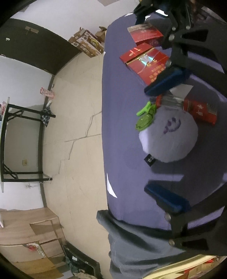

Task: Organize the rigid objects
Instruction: 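Grasp the lavender plush toy with the left tool while the right tool grasps the HONGQIQU box, then carry the plush toy and box into the yellow tray and release both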

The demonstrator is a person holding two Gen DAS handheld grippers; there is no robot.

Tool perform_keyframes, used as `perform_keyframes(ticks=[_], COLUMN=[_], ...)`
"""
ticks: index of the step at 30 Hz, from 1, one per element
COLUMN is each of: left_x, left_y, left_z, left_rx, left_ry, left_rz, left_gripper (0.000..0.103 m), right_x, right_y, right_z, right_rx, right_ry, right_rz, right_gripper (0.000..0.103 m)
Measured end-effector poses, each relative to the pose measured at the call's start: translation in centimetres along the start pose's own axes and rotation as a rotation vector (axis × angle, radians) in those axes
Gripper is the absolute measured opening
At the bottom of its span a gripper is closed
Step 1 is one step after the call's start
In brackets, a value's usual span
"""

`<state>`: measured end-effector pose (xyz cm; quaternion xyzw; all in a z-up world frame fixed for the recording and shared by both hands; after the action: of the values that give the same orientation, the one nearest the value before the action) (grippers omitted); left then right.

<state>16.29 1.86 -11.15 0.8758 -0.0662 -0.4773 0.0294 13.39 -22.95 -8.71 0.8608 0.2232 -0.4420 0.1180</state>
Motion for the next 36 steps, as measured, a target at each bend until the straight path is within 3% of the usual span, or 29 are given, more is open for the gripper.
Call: perform_keyframes(ticks=[1, 4, 14, 17, 20, 23, 28, 32, 36], left_x=[0.1, 0.5, -1.2, -3.6, -7.7, -14.1, -23.8, -26.0, -24.3], left_y=[-0.1, -0.1, 0.2, -0.7, -3.0, -7.1, -17.3, -24.4, -27.5], left_z=[-0.1, 0.0, 0.2, -0.2, 0.0, 1.0, 6.1, 12.7, 18.6], left_rx=[0.003, -0.007, 0.004, -0.002, -0.041, -0.096, -0.234, -0.381, -0.482], left_ry=[-0.007, -0.032, -0.009, 0.033, 0.095, 0.176, 0.276, 0.25, 0.197], left_rz=[0.005, 0.055, 0.072, 0.074, 0.067, 0.001, -0.2, -0.282, -0.233], left_gripper=[0.064, 0.052, 0.047, 0.046, 0.046, 0.046, 0.046, 0.046, 0.046], right_x=[-0.1, -0.4, -2.5, -3.4, -5.7, -8.6, -11.5, -10.8, -9.4], right_y=[0.2, 1.2, 3.0, 2.8, 1.1, -3.2, -16.8, -27.7, -37.1], right_z=[0.0, 0.1, 1.2, 1.1, 0.7, -0.3, -2.3, -2.6, -3.9], right_rx=[-0.015, -0.011, -0.005, -0.001, -0.066, -0.204, -0.464, -0.64, -0.769], right_ry=[0.019, 0.031, 0.076, 0.102, 0.186, 0.276, 0.324, 0.279, 0.239], right_rz=[-0.012, -0.033, -0.09, -0.11, -0.147, -0.195, -0.388, -0.525, -0.591], right_gripper=[0.102, 0.098, 0.097, 0.096, 0.096, 0.096, 0.096, 0.096, 0.096])
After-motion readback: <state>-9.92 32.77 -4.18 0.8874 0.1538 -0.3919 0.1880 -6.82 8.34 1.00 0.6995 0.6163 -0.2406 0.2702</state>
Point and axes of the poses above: each gripper's, at about its wrist camera, not at the fingertips, and x roughly the way its jaws point, y to its right, z to its underside, the point moved 9 cm from there along x, roughly the way its jaws point, and after that the axes turned 1 degree about x, right-handed, at the moved point
